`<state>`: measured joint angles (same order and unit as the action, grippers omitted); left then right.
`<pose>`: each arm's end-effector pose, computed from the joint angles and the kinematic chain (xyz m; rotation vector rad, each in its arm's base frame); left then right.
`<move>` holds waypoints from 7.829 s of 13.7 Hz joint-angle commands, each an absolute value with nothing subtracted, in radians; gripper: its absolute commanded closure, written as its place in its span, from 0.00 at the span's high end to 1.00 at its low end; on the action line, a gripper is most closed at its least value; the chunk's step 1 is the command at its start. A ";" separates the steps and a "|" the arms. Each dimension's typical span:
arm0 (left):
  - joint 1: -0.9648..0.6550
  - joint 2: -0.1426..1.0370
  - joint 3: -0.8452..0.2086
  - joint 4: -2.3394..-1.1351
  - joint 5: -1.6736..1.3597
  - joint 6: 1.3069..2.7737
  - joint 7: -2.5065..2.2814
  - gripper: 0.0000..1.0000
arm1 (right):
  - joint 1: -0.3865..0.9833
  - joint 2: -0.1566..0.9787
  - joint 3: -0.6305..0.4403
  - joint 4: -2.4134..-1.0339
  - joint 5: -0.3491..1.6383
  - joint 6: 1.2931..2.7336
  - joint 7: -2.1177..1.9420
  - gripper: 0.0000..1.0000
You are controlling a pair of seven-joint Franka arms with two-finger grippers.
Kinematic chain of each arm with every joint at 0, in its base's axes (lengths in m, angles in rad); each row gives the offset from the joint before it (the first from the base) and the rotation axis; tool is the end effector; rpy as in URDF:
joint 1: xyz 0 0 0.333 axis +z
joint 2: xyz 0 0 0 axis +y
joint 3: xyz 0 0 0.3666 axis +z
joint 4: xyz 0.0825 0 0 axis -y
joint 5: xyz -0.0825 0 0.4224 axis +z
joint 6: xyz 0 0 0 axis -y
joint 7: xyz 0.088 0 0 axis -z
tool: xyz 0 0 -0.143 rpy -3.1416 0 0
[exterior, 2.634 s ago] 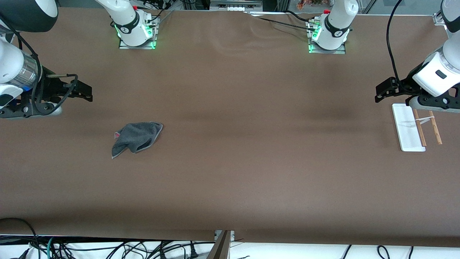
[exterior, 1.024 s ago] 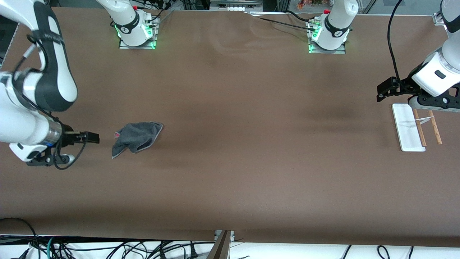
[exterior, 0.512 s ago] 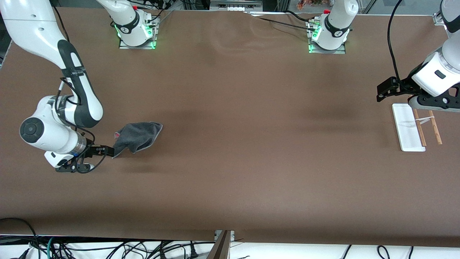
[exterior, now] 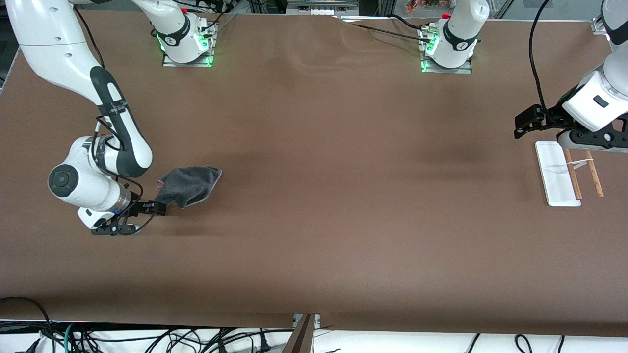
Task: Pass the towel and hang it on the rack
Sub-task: 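Lower the right gripper onto the grey towel and close it, then lift the grey towel with the right gripper toward the table middle, then hold the towel up with the right gripper while the left gripper reaches it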
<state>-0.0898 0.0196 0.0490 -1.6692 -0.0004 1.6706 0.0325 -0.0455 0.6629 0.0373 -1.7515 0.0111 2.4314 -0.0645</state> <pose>0.6037 -0.0249 0.5855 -3.1387 0.1150 0.0285 0.7235 -0.0076 0.1693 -3.1113 -0.0620 -0.0287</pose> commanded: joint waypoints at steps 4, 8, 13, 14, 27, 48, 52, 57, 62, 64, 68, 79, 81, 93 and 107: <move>-0.092 0.000 0.048 -1.678 0.012 1.661 0.031 1.00 | -0.052 0.646 0.046 -1.810 0.038 2.477 -0.071 0.75; -0.092 0.000 0.048 -1.678 0.012 1.661 0.031 1.00 | -0.055 0.646 0.046 -1.810 0.054 2.477 -0.078 0.43; -0.092 0.000 0.048 -1.678 0.012 1.661 0.031 1.00 | -0.057 0.647 0.046 -1.806 0.071 2.474 -0.075 0.12; -0.092 0.000 0.048 -1.678 0.012 1.661 0.031 1.00 | -0.057 0.647 0.046 -1.802 0.071 2.471 -0.075 0.07; -0.092 0.000 0.048 -1.678 0.012 1.661 0.031 1.00 | -0.028 0.611 0.169 -1.419 0.155 1.867 0.246 0.03; -0.054 0.110 0.058 -1.539 -0.181 1.529 0.043 1.00 | 0.143 0.623 0.589 -1.170 0.643 2.028 1.543 0.01; -0.009 0.156 0.058 -1.537 -0.285 1.508 0.243 1.00 | 0.216 0.634 0.589 -1.170 0.650 2.172 1.600 0.01; 0.034 0.253 0.055 -1.542 -0.449 1.503 0.504 1.00 | 0.296 0.656 0.586 -1.170 0.649 2.319 1.629 0.01; 0.078 0.406 0.055 -1.563 -0.768 1.410 0.849 1.00 | 0.354 0.675 0.581 -1.172 0.643 2.416 1.638 0.01; 0.075 0.458 0.049 -1.598 -0.906 1.405 1.016 1.00 | 0.365 0.689 0.581 -1.172 0.641 2.450 1.660 0.01; 0.060 0.508 0.032 -1.627 -0.989 1.407 1.210 1.00 | 0.373 0.690 0.581 -1.172 0.638 2.454 1.661 0.01; 0.023 0.546 -0.011 -1.832 -1.316 1.430 1.552 1.00 | 0.373 0.692 0.578 -1.172 0.637 2.454 1.660 0.01; 0.020 0.569 -0.011 -1.824 -1.327 1.440 1.569 1.00 | 0.373 0.692 0.578 -1.173 0.634 2.454 1.660 0.01; -0.029 0.678 -0.028 -1.792 -1.483 1.456 1.574 1.00 | 0.380 0.692 0.578 -1.175 0.623 2.454 1.664 0.01; -0.005 0.692 -0.094 -1.825 -1.534 1.419 1.690 0.00 | 0.387 0.696 0.578 -1.173 0.623 2.464 1.677 0.01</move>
